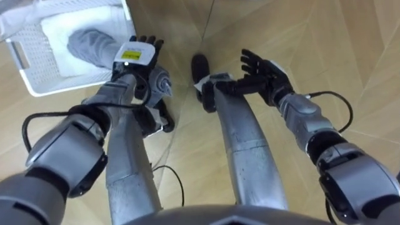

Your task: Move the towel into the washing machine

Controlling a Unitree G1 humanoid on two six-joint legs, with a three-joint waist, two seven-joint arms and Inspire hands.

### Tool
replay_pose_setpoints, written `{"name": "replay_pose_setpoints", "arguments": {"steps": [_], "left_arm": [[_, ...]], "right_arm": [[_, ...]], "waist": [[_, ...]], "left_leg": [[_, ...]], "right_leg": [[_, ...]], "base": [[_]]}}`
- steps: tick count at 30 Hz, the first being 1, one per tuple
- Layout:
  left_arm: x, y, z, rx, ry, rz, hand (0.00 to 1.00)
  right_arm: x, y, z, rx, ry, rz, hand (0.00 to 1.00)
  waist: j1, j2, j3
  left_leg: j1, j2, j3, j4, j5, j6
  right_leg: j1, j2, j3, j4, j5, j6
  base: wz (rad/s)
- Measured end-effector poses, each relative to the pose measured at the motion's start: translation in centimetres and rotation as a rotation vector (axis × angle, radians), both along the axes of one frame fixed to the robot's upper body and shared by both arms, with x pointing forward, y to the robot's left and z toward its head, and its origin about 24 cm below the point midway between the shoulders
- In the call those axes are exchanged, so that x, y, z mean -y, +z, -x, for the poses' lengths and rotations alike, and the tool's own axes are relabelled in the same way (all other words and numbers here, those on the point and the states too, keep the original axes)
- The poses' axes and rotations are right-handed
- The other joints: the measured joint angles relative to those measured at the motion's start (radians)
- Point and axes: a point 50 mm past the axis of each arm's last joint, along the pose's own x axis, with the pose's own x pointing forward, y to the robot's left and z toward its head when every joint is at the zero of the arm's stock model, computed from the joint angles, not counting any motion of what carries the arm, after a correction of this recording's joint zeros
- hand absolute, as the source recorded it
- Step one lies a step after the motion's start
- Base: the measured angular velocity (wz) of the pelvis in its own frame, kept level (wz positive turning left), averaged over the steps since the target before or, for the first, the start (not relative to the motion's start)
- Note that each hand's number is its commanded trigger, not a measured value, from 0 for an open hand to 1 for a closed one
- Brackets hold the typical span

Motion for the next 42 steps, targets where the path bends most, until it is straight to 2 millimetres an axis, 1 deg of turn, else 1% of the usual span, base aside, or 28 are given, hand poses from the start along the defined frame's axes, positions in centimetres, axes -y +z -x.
{"name": "replay_pose_setpoints", "arguments": {"steps": [3,4,5,6,7,8,9,13,20,28,33,35,36,39,41,42], "left_arm": [[0.1,-0.1,0.1,-0.021,-0.021,-0.023,0.0],[-0.1,-0.2,0.1,-0.03,-0.021,-0.029,0.24],[-0.2,-0.2,0.1,-0.042,-0.024,-0.038,0.29],[-0.3,-0.2,0.2,-0.048,-0.025,-0.044,0.51],[-0.4,-0.3,0.2,-0.06,-0.027,-0.053,0.71],[-0.3,-0.4,0.2,-0.071,-0.039,-0.062,0.9],[-0.3,-0.4,0.3,-0.077,-0.043,-0.065,1.0],[0.0,-0.1,-0.1,-0.101,-0.059,-0.084,1.0],[0.2,0.7,-0.9,-0.108,-0.066,-0.103,1.0],[0.1,0.6,-0.8,-0.129,-0.063,-0.121,1.0],[0.6,0.0,-0.4,-0.175,-0.069,-0.116,1.0],[0.9,-0.5,0.0,-0.194,-0.072,-0.107,1.0],[1.0,-0.6,0.1,-0.197,-0.073,-0.103,1.0],[1.5,-1.6,1.1,-0.202,-0.074,-0.06,1.0],[1.9,-2.6,2.3,-0.223,-0.088,-0.019,1.0],[2.0,-2.8,2.5,-0.229,-0.084,-0.001,1.0]], "right_arm": [[-0.1,0.0,0.0,0.004,0.008,-0.005,0.0],[-0.1,0.1,0.0,0.007,0.012,-0.007,0.0],[-0.2,0.1,0.0,0.008,0.017,-0.009,0.0],[-0.2,0.1,0.0,0.009,0.02,-0.009,0.0],[-0.3,0.1,0.0,0.011,0.023,-0.009,0.0],[-0.3,0.1,0.0,0.013,0.024,-0.008,0.0],[-0.3,0.1,0.0,0.014,0.024,-0.009,0.0],[-0.3,0.3,-0.4,0.011,0.031,-0.004,0.0],[-0.2,0.4,-0.6,0.009,0.034,0.003,0.0],[0.0,0.1,-0.4,-0.005,0.024,0.003,0.0],[0.2,-0.1,-0.2,-0.019,0.016,0.019,0.0],[0.4,-0.5,0.1,-0.035,0.004,0.031,0.0],[0.4,-0.6,0.2,-0.039,0.001,0.034,0.0],[0.7,-1.6,1.4,-0.075,-0.013,0.046,0.0],[1.1,-2.8,2.9,-0.123,-0.032,0.049,0.0],[1.2,-3.1,3.2,-0.133,-0.036,0.05,0.0]], "waist": [[-0.004,-0.007,-0.001],[-0.004,-0.012,0.0],[-0.004,-0.019,-0.0005],[-0.005,-0.023,-0.0004],[-0.006,-0.029,0.0002],[-0.006,-0.03,0.0001],[-0.006,-0.03,-0.0001],[-0.008,-0.032,-0.0005],[-0.011,-0.032,-0.0005],[-0.006,-0.031,-0.0008],[0.004,-0.031,-0.0008],[0.004,-0.03,-0.001],[0.005,-0.03,-0.0011],[0.018,-0.027,-0.0029],[0.031,-0.025,-0.0043],[0.036,-0.024,-0.005]], "left_leg": [[-0.014,0.002,-0.006,0.007,-0.003,0.001],[-0.02,0.003,-0.009,0.01,-0.003,0.002],[-0.024,0.003,-0.012,0.01,-0.002,0.004],[-0.025,0.003,-0.013,0.01,-0.002,0.004],[-0.028,0.003,-0.016,0.01,-0.002,0.005],[-0.032,0.002,-0.02,0.01,-0.002,0.006],[-0.033,0.002,-0.022,0.01,-0.003,0.006],[-0.035,-0.001,-0.022,0.001,-0.003,0.009],[-0.036,-0.001,-0.022,-0.012,-0.006,0.011],[-0.028,-0.004,-0.019,-0.023,-0.005,0.011],[0.018,-0.006,0.001,-0.028,-0.005,0.011],[0.052,-0.015,0.007,-0.034,-0.005,0.011],[0.062,-0.016,0.007,-0.037,-0.005,0.011],[0.123,-0.011,0.006,-0.047,-0.006,0.01],[0.195,-0.01,0.006,-0.071,-0.004,0.006],[0.213,-0.01,0.006,-0.078,-0.003,0.005]], "right_leg": [[-0.008,0.001,-0.006,-0.001,0.0,0.0],[-0.011,0.001,-0.009,-0.002,0.0,0.0],[-0.013,0.001,-0.011,-0.003,0.0,0.0],[-0.013,0.001,-0.012,-0.003,0.0,0.0],[-0.014,0.0,-0.015,-0.005,0.0,0.001],[-0.014,-0.001,-0.019,-0.008,0.0,0.001],[-0.014,-0.001,-0.02,-0.009,0.0,0.001],[-0.014,-0.004,-0.022,-0.021,0.001,0.005],[-0.014,-0.005,-0.028,-0.033,0.001,0.005],[-0.01,-0.007,-0.029,-0.038,0.0,0.005],[0.02,-0.008,-0.012,-0.024,-0.004,0.01],[0.046,-0.015,-0.004,-0.022,-0.009,0.012],[0.054,-0.016,-0.005,-0.024,-0.009,0.012],[0.12,-0.01,-0.009,-0.041,-0.009,0.011],[0.192,-0.006,-0.009,-0.066,-0.006,0.013],[0.211,-0.004,-0.009,-0.077,-0.003,0.015]], "base": [[-0.02],[0.0],[0.0],[0.0],[0.0],[0.0],[0.0],[0.0],[0.0],[0.0],[0.0],[0.02],[0.0],[-0.06],[-0.05],[-0.08]]}}
